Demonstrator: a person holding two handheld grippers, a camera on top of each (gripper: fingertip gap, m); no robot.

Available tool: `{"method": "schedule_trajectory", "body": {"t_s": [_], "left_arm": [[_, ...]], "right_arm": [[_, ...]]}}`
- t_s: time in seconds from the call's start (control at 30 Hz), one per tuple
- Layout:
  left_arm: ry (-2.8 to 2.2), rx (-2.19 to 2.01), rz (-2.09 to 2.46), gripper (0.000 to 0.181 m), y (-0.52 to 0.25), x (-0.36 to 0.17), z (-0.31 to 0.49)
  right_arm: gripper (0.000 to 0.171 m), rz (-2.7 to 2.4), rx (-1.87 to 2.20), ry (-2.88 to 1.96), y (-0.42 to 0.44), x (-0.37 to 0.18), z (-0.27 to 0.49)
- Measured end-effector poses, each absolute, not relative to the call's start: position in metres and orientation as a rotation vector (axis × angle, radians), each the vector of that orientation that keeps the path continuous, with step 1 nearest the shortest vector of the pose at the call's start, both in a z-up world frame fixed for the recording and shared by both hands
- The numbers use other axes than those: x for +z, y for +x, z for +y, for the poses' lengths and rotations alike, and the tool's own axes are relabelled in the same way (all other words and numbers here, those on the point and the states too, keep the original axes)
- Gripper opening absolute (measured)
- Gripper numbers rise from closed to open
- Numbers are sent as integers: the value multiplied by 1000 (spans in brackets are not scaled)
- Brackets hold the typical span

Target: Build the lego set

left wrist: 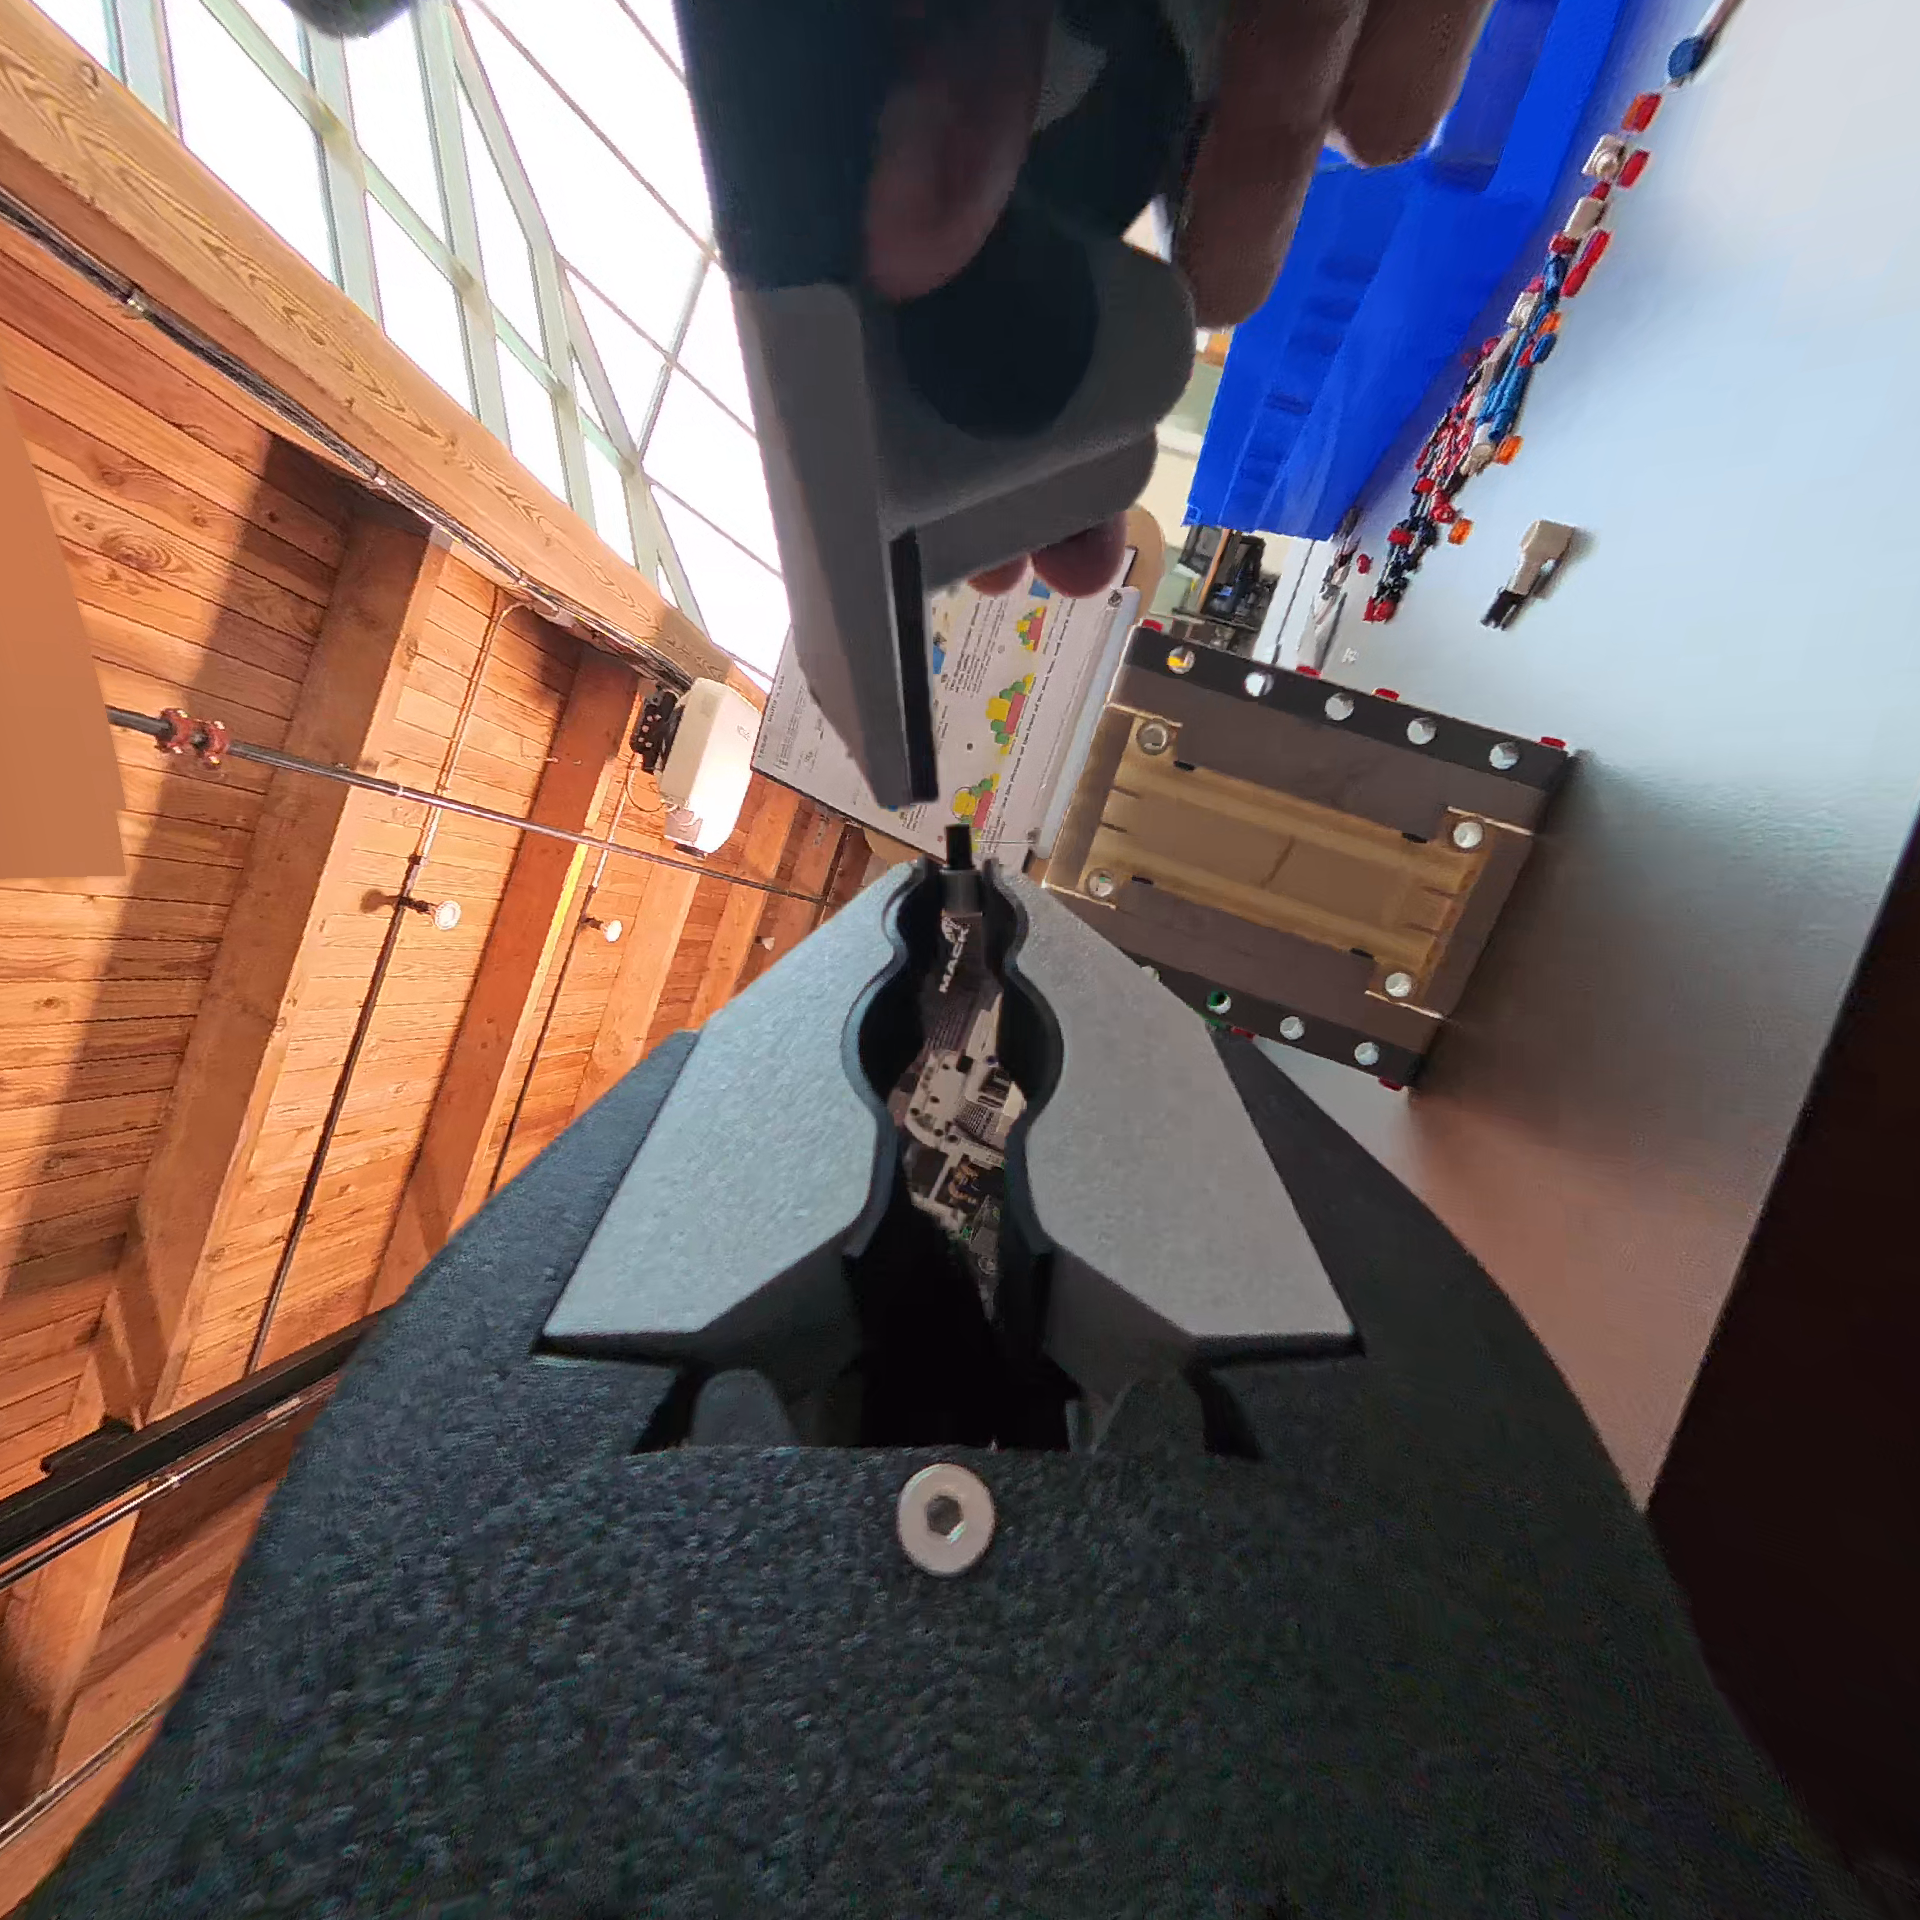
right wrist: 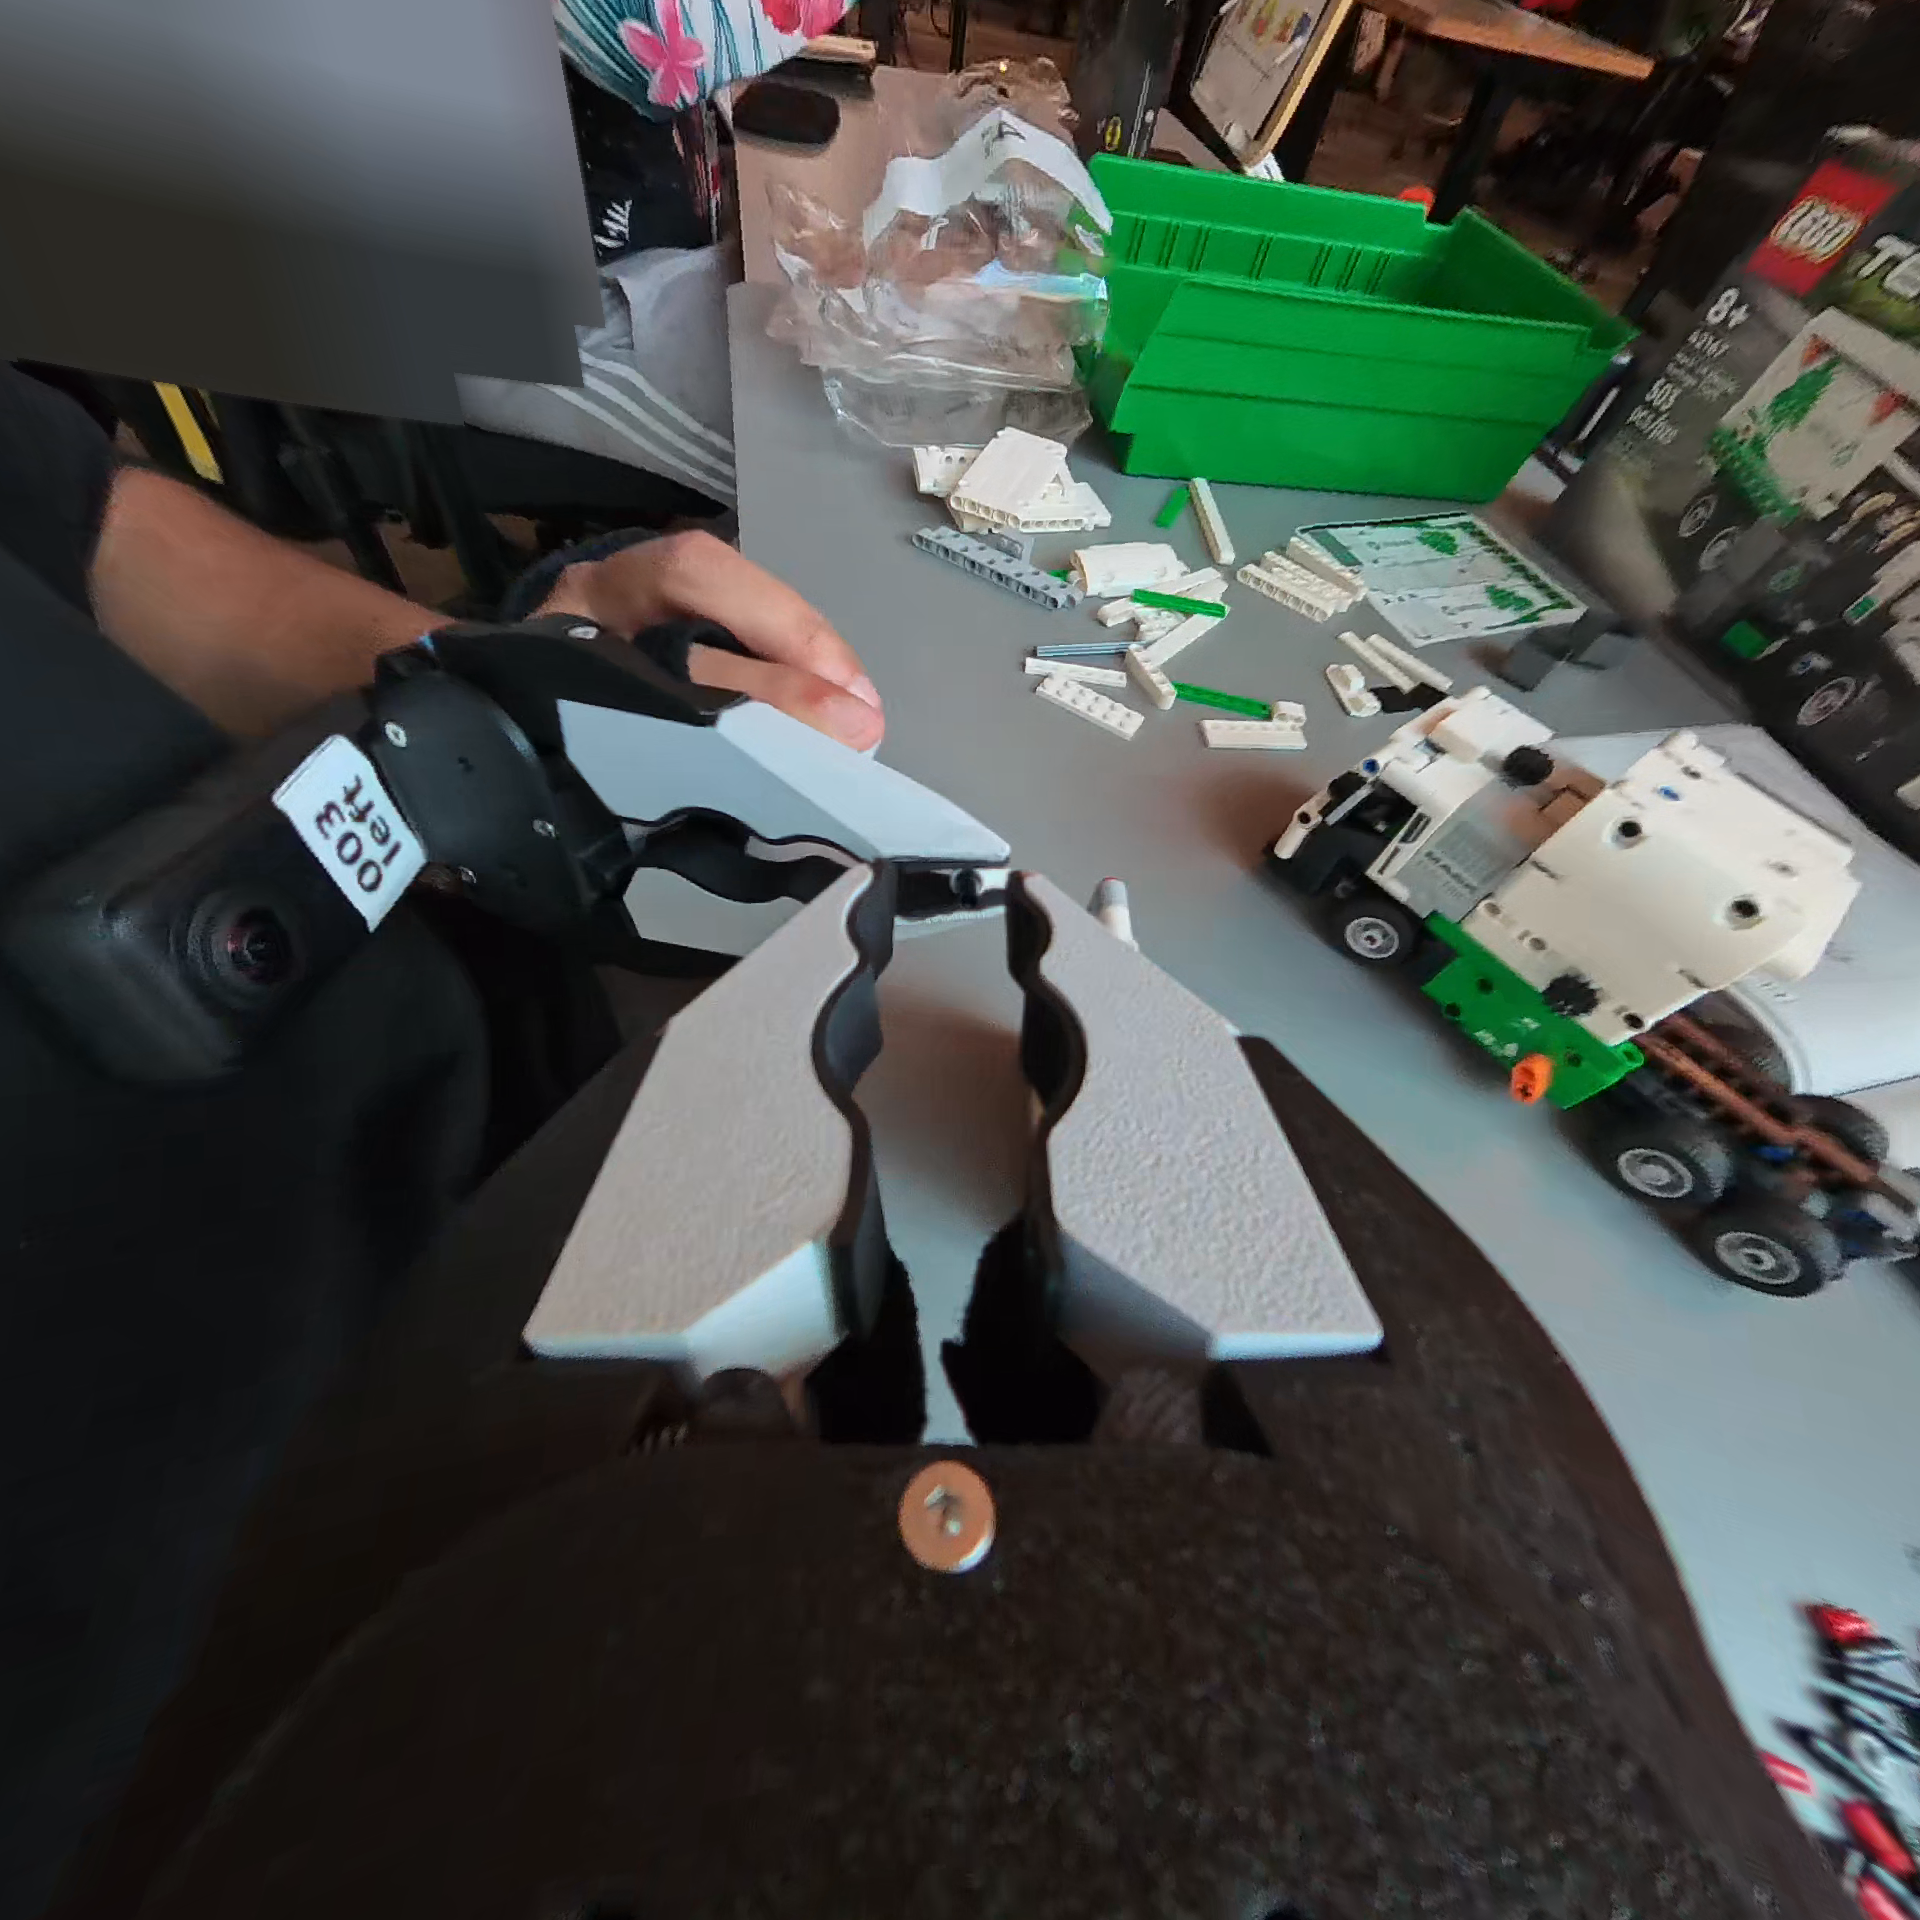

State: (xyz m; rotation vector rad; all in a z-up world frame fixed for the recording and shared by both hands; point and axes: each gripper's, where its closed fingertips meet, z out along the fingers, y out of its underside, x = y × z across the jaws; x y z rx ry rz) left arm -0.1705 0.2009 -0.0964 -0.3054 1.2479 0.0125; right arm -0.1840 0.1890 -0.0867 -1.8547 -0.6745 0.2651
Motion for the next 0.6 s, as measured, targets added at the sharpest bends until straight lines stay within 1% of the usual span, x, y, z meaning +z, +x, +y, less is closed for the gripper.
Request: {"method": "schedule_trajectory", "body": {"t_s": [0.2, 0.3, 0.37, 0.5, 0.6], "left_arm": [[-290, 9, 1251, 4, -171, -96, 193], [-290, 16, 1253, 4, -172, -94, 193], [-333, -53, 1309, 5, -169, -99, 194], [-676, -409, 1423, 13, -171, -104, 202], [-1031, -943, 1419, 14, -176, -102, 195]], "right_arm": [[5, -655, 296, -1873, -186, -101, 191], [3, -674, 241, -1836, -186, -98, 191], [3, -698, 207, -1849, -184, -103, 192], [3, -679, 125, -1810, -173, -105, 197], [3, -719, 99, -1662, -178, -91, 192]]}}
